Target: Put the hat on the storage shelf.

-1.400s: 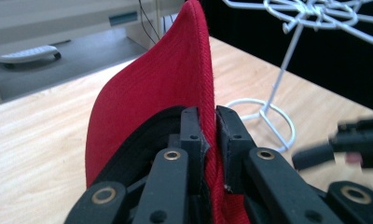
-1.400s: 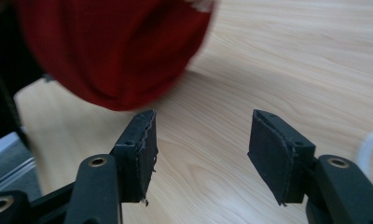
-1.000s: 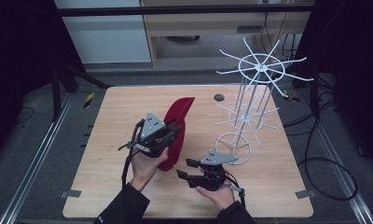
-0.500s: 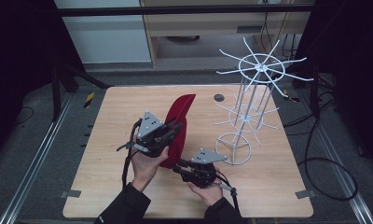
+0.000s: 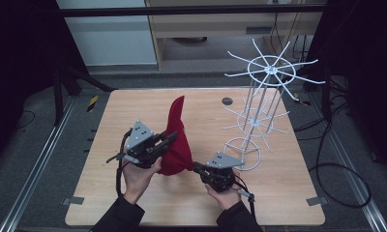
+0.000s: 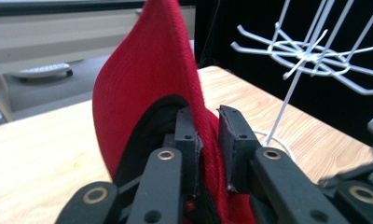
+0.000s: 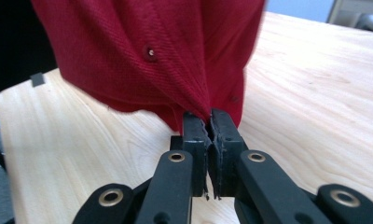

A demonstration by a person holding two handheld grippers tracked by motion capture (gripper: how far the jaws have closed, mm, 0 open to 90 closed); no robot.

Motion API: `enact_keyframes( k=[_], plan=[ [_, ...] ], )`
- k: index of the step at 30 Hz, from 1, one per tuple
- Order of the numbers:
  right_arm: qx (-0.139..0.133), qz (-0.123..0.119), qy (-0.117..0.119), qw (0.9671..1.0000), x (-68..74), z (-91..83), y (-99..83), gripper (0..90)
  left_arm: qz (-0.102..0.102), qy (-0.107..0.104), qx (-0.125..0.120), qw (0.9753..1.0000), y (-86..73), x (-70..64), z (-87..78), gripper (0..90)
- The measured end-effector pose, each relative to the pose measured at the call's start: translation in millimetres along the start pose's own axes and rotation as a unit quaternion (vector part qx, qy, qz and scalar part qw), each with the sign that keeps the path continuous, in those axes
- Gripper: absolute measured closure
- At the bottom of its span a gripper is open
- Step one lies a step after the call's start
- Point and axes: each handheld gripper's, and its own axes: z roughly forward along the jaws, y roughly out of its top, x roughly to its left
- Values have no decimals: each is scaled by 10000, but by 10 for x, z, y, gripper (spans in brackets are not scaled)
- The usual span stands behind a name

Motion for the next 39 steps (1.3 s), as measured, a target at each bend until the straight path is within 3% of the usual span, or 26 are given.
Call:
enact_keyframes(
  k=[3, 13, 24, 31, 32, 34, 35, 36, 39],
  plan=[
    [13, -115, -133, 9998, -3, -39, 18, 868, -80, 7, 84, 9999, -120, 67, -55, 766],
    [83, -240, -206, 9995, 34, -32, 40, 868, -102, 65, 214, 9997, -369, 136, -210, 738],
    [248, -536, -8, 9983, 145, 43, 113, 867, -400, 136, 333, 9986, -641, 273, -455, 663],
    [360, -685, 228, 9967, 194, 75, 106, 868, -353, 356, 375, 9980, -618, 317, -631, 535],
    [372, -701, 247, 9965, 202, 77, 105, 868, -354, 503, 310, 9976, -579, 346, -739, 524],
    [393, -724, 270, 9962, 209, 82, 103, 869, -251, 776, 173, 9965, -525, 383, -860, 530],
    [411, -746, 272, 9960, 212, 85, 101, 869, -251, 776, 173, 9965, -525, 383, -860, 540],
    [425, -756, 288, 9958, 214, 91, 95, 869, -266, 855, -33, 9960, -455, 430, -976, 564],
    [426, -783, 361, 9954, 225, 106, 86, 870, -235, 838, -84, 9962, -373, 457, -1013, 654]
  ],
)
